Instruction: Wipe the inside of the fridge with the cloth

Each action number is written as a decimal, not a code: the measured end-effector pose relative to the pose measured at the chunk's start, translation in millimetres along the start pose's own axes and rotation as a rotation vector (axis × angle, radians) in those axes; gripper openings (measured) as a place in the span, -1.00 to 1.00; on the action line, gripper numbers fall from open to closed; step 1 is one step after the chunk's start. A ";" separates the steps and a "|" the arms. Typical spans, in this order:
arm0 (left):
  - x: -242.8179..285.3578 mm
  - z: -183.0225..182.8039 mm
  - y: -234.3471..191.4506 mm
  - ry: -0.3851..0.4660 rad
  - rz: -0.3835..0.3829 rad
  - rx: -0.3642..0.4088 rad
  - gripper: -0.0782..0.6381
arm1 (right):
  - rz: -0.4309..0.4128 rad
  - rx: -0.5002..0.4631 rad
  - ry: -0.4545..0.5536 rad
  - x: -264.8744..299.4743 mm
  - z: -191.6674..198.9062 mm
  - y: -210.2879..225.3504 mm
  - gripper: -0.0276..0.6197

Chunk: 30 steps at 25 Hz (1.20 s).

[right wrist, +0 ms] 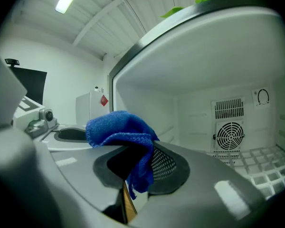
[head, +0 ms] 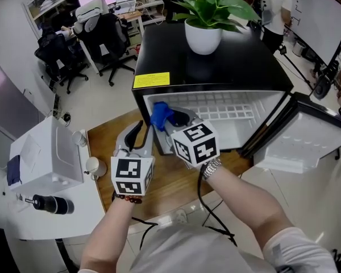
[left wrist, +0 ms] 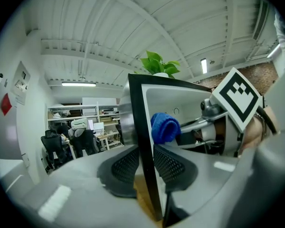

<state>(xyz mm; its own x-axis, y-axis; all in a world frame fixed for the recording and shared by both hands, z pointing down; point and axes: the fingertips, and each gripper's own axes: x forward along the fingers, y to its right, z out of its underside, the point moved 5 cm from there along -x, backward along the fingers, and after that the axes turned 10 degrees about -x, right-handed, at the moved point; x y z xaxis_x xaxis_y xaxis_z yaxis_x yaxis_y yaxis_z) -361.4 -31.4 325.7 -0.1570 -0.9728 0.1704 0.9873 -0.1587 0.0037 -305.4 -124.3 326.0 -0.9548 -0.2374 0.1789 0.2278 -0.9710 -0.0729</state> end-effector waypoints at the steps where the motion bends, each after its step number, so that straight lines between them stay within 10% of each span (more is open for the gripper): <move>1: 1.1 0.0 0.1 0.000 0.003 0.001 -0.52 | 0.003 0.003 0.001 2.2 0.0 1.5 -0.69; 30: 11.1 2.0 -2.1 0.020 0.003 -0.004 -0.48 | 0.142 -0.006 -0.021 54.4 0.3 49.3 -0.70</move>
<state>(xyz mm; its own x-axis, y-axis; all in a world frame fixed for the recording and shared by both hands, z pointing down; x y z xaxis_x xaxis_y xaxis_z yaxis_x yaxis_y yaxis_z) -365.2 -41.6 329.6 -0.1547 -0.9764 0.1506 0.9877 -0.1566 -0.0006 -346.1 -185.0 332.4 -0.9088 -0.3730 0.1870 0.3592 -0.9274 -0.1045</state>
